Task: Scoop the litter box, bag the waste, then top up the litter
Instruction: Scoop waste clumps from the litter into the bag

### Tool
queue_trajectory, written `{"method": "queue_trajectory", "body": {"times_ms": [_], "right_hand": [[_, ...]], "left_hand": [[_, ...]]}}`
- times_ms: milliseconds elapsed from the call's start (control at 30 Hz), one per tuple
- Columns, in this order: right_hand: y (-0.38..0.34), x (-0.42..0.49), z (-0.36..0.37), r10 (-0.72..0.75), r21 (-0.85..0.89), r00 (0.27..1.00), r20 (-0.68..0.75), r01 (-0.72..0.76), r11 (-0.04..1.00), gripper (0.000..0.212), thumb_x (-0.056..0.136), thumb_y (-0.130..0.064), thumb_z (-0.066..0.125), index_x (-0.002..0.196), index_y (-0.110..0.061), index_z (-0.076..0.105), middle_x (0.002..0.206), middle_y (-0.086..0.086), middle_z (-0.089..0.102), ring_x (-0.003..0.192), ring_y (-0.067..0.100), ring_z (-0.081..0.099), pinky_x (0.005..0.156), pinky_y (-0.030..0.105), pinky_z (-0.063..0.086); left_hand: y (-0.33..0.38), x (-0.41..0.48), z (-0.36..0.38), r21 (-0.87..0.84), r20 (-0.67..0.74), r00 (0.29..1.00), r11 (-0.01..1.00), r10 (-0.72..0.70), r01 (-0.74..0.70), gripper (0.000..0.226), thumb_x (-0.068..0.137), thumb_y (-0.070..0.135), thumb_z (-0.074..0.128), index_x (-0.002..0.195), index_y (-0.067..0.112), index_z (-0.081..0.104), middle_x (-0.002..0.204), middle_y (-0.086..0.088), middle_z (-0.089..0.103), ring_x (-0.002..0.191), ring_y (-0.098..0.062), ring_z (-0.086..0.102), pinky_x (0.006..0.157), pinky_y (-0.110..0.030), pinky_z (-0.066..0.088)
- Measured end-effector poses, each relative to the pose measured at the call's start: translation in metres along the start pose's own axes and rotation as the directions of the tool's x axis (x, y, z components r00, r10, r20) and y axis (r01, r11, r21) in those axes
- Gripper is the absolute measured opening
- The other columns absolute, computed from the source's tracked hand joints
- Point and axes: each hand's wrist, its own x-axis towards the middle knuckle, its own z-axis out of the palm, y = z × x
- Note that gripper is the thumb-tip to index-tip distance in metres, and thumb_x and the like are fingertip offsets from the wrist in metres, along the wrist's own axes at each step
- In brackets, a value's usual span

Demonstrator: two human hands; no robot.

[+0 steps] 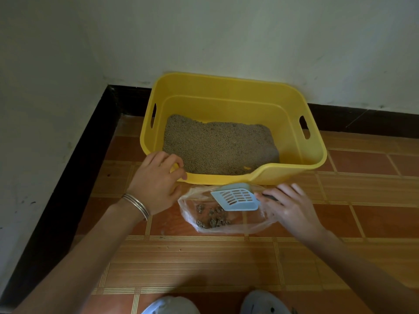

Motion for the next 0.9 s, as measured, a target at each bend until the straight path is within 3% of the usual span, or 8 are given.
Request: {"method": "queue_trajectory", "body": {"times_ms": [100,200,333,467,633,767,900], "right_hand": [[0.005,0.000,-0.013,0.076,0.028,0.997,-0.033,-0.075,0.997,0.025,0.086,-0.019,0.054,0.106,-0.014,0.069,0.093,-0.001,0.068,0.083,0.016,0.049,0.065,0.031,0.032],[0.010,0.003,-0.031,0.190,0.097,0.978,-0.089,-0.181,0.979,0.020,0.084,-0.020,0.065,0.102,-0.016,0.071,0.089,-0.002,0.068,0.081,0.016,0.054,0.063,0.032,0.038],[0.019,0.019,-0.050,0.299,0.243,0.942,-0.152,-0.258,0.935,0.023,0.085,-0.025,0.062,0.102,-0.012,0.071,0.090,0.000,0.068,0.080,0.017,0.058,0.067,0.035,0.046],[0.037,0.044,-0.057,0.402,0.329,0.905,-0.136,-0.342,0.881,0.029,0.082,-0.028,0.062,0.104,-0.010,0.070,0.092,0.002,0.068,0.079,0.020,0.059,0.068,0.034,0.049],[0.069,0.068,-0.047,0.577,0.317,0.810,0.102,-0.576,0.753,0.031,0.074,-0.019,0.074,0.105,-0.019,0.070,0.094,-0.001,0.067,0.085,0.020,0.061,0.068,0.031,0.052],[0.090,0.080,-0.030,0.686,0.396,0.669,0.286,-0.734,0.551,0.031,0.078,-0.020,0.072,0.109,-0.020,0.068,0.104,-0.003,0.068,0.088,0.005,0.057,0.071,0.008,0.040],[0.103,0.085,-0.015,0.675,0.301,0.594,0.438,-0.805,0.512,0.029,0.082,-0.023,0.068,0.111,-0.024,0.066,0.107,-0.006,0.068,0.092,0.006,0.058,0.079,0.022,0.047]], "left_hand": [[0.000,0.000,0.000,-0.012,0.005,1.000,1.000,0.010,-0.010,0.031,0.071,0.036,0.045,0.085,0.022,0.068,0.101,0.001,0.060,0.093,-0.025,0.050,0.090,-0.038,0.032],[0.000,0.000,-0.005,-0.015,0.020,1.000,1.000,0.014,-0.013,0.033,0.072,0.037,0.042,0.087,0.022,0.068,0.100,0.001,0.061,0.091,-0.025,0.054,0.088,-0.037,0.032],[-0.004,0.008,-0.011,-0.012,0.049,0.999,1.000,-0.015,0.015,0.035,0.072,0.039,0.040,0.089,0.025,0.067,0.092,0.006,0.062,0.084,-0.021,0.060,0.080,-0.032,0.031],[-0.009,0.020,-0.009,-0.022,0.068,0.996,0.998,-0.063,0.065,0.035,0.079,0.045,0.037,0.087,0.028,0.067,0.081,0.011,0.064,0.075,-0.015,0.064,0.071,-0.031,0.045],[-0.019,0.036,-0.003,-0.008,0.045,0.996,0.997,-0.080,0.081,0.038,0.085,0.049,0.034,0.084,0.028,0.065,0.076,0.011,0.064,0.071,-0.014,0.062,0.064,-0.030,0.047],[-0.017,0.053,0.001,0.007,-0.011,0.996,0.996,-0.089,0.089,0.040,0.085,0.048,0.033,0.082,0.026,0.067,0.073,0.010,0.063,0.068,-0.016,0.061,0.060,-0.028,0.047],[-0.013,0.061,0.006,-0.013,-0.039,0.991,0.992,-0.129,0.129,0.042,0.084,0.050,0.034,0.084,0.026,0.068,0.072,0.009,0.063,0.067,-0.016,0.061,0.056,-0.028,0.047]]}}
